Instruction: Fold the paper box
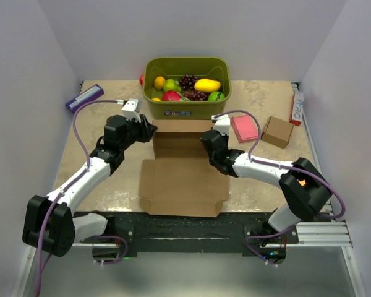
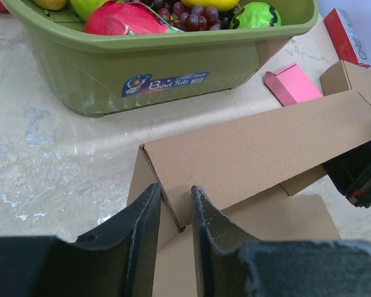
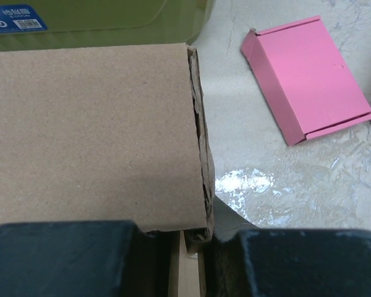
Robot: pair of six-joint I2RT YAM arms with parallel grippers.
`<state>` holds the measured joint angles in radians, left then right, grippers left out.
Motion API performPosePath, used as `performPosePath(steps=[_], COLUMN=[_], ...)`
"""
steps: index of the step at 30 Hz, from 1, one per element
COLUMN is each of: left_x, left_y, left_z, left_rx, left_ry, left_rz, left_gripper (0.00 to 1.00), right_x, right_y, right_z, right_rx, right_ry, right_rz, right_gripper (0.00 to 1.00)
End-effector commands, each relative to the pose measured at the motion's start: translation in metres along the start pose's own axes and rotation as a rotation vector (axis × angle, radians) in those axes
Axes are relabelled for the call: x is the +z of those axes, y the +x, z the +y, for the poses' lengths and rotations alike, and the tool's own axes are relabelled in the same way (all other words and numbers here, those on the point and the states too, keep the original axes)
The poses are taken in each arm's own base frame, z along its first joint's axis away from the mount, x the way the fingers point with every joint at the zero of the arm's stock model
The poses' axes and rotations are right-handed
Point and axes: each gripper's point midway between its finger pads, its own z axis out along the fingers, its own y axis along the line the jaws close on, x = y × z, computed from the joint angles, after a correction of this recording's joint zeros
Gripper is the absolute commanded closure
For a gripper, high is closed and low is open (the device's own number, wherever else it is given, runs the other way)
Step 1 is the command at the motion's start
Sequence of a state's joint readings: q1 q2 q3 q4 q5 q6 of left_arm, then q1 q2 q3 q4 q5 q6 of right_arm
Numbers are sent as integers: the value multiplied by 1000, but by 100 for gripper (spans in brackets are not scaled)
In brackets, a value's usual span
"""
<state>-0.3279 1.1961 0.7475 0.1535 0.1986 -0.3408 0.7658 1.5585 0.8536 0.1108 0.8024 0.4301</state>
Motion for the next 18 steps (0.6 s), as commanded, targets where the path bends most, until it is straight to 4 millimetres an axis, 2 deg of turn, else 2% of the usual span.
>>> performPosePath(steps=[1, 3, 4, 6, 7, 9, 10, 12, 13, 16, 18], left_x=[-4, -9, -12, -24, -28, -41, -44, -50, -50, -48, -49], left_y=[17, 10, 9, -4, -2, -15, -8, -8, 1, 7, 17], left_z=[-28, -22, -20, -13, -9, -5, -2, 1, 5, 12, 17], left_rx=[-7, 11, 15, 19, 11, -8, -19, -40, -47, -51, -57], left_ry=[134, 93, 74, 19, -5, -53, -66, -85, -98, -133, -154], left_rz=[60, 39, 31, -22, -31, -94, -98, -131, -115, -90, -65], left_gripper=[67, 59, 47, 36, 29, 25, 23, 21, 20, 20, 20], right_x=[2, 2, 2, 0, 0, -2, -2, -3, -3, -9, -15], right_y=[22, 23, 25, 23, 24, 23, 21, 22, 22, 19, 20], right_z=[-28, -28, -27, -24, -17, -14, -11, -4, 0, 13, 23], right_rx=[-100, -102, -103, -104, -96, -93, -83, -99, -100, -110, -120], right_ry=[140, 137, 128, 98, 58, 30, 12, -31, -51, -144, -221], right_rz=[40, 42, 48, 46, 51, 49, 44, 53, 51, 58, 77], right_gripper=[100, 100, 100, 100, 100, 100, 100, 100, 100, 100, 100])
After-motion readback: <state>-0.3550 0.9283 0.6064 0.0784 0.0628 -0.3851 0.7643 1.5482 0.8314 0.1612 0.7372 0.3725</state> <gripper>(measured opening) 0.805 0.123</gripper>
